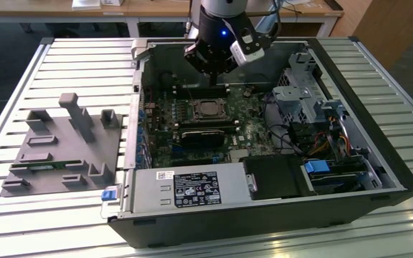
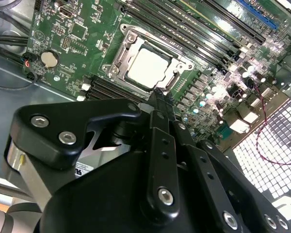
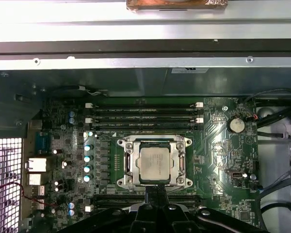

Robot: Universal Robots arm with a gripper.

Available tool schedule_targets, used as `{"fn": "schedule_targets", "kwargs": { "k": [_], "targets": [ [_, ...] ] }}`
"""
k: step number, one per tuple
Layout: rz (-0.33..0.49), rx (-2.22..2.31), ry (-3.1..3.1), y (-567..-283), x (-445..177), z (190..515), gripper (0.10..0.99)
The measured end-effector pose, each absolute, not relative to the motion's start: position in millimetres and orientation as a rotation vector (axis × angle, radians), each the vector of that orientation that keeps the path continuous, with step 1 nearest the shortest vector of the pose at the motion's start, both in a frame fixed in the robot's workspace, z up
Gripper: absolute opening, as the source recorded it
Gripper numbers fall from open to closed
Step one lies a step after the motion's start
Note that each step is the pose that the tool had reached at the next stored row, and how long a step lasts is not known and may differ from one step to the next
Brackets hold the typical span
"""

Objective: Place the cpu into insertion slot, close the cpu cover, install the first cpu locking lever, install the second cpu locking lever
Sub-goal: 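Install the first cpu locking lever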

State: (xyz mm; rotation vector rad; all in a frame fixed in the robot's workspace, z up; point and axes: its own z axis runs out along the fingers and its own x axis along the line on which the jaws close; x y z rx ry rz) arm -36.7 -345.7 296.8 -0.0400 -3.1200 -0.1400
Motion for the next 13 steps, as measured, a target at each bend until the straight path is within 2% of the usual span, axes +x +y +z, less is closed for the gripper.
{"fn": "schedule_targets", "kwargs": {
  "k": [9, 13],
  "targets": [
    [-0.137, -0.038, -3.120, -345.5, -36.9, 293.8, 0.106],
    [-0.109, -0.031, -3.121, -344.3, -36.8, 293.1, 0.106]
  ]
}}
